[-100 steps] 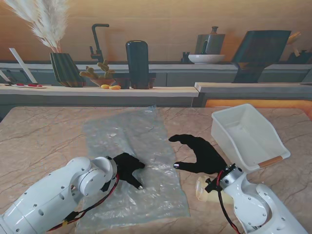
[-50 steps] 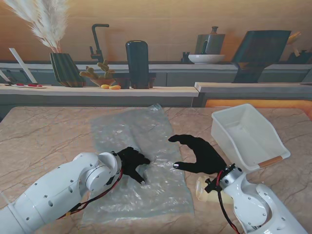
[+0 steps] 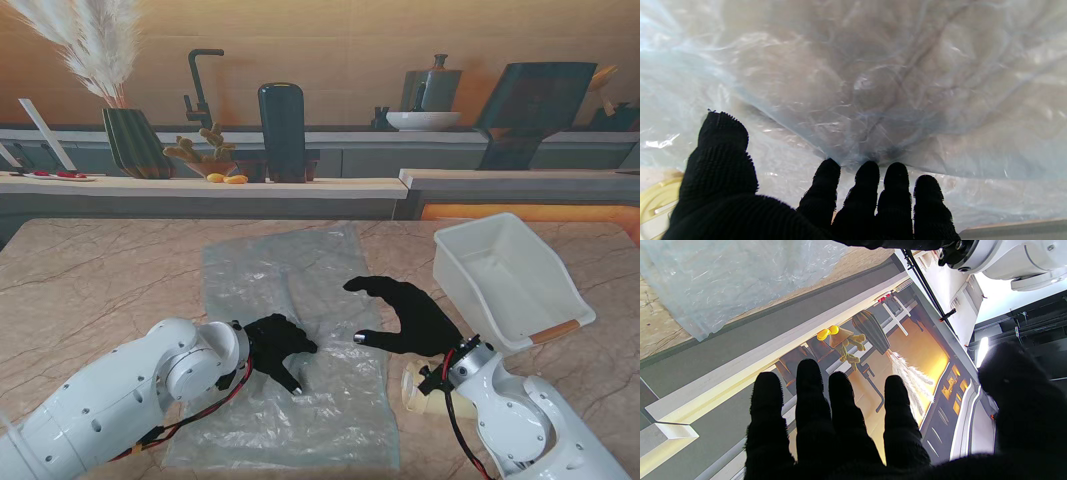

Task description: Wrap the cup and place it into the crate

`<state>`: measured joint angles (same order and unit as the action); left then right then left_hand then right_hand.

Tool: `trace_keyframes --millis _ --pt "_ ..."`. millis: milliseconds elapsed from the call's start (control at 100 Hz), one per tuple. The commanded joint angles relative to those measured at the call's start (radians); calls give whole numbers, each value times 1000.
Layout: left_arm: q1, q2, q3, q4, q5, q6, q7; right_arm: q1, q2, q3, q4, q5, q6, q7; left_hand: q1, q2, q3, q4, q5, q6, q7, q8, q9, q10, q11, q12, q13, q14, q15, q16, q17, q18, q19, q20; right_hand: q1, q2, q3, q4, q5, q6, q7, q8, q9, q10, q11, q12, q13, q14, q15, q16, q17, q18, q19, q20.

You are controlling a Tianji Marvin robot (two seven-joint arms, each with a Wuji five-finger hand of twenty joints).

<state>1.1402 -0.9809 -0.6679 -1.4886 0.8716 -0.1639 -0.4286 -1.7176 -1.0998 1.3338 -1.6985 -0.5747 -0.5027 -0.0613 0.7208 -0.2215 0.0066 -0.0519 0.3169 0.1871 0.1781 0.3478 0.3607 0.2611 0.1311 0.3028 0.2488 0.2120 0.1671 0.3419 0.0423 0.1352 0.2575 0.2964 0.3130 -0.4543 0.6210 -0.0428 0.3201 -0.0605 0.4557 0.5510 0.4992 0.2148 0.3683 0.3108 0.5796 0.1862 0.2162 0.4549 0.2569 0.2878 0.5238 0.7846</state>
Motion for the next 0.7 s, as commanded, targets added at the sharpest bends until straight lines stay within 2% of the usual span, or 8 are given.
trace_keyframes --millis 0,170,260,410,580,690 --pt "0 -9 22 46 6 13 -2 -1 -3 -4 -1 2 3 2 23 20 12 21 71 -133 124 44 8 -94 34 13 -8 -18 -4 -5 -11 -18 -24 -18 -16 30 -16 24 3 -27 -9 -5 19 -4 -20 9 12 -11 -1 7 3 -7 10 27" --pt "-55 -23 66 114 31 54 63 2 -2 -5 0 5 7 5 33 12 22 20 82 -134 148 52 1 -101 46 16 -12 -24 1 -3 -14 -25 -28 -23 -16 33 -16 24 3 -27 -9 -6 19 -3 -21 8 11 -11 -2 7 2 -8 10 27" --pt "-73 -26 75 130 38 68 72 2 -3 -6 0 6 8 5 37 7 29 20 91 -137 162 57 1 -105 54 17 -14 -27 4 -2 -17 -26 -30 -26 -17 32 -17 24 3 -28 -9 -6 19 -3 -21 8 12 -11 -2 8 2 -7 10 27" --pt "-37 -25 26 96 61 71 69 3 -3 -5 1 3 4 1 27 10 34 17 98 -140 170 58 6 -98 59 16 -10 -22 7 -3 -14 -15 -26 -26 -16 33 -16 24 4 -27 -8 -6 20 -3 -21 8 11 -10 -2 7 3 -7 10 27" --pt "18 -25 -28 34 51 84 50 -1 -4 -1 -1 1 -3 -3 16 22 34 16 76 -155 146 46 11 -92 49 8 0 -13 6 -5 -5 0 -16 -22 -16 33 -17 24 3 -29 -8 -6 19 -5 -21 8 11 -11 -2 7 2 -8 9 27" --pt "39 -30 -47 14 47 94 64 -12 -7 12 -5 -18 -23 -28 16 29 31 16 53 -156 124 36 14 -86 41 5 9 -4 6 -5 3 13 -4 -15 -17 30 -17 24 4 -29 -8 -6 21 -5 -20 9 13 -12 -1 8 4 -7 10 28"
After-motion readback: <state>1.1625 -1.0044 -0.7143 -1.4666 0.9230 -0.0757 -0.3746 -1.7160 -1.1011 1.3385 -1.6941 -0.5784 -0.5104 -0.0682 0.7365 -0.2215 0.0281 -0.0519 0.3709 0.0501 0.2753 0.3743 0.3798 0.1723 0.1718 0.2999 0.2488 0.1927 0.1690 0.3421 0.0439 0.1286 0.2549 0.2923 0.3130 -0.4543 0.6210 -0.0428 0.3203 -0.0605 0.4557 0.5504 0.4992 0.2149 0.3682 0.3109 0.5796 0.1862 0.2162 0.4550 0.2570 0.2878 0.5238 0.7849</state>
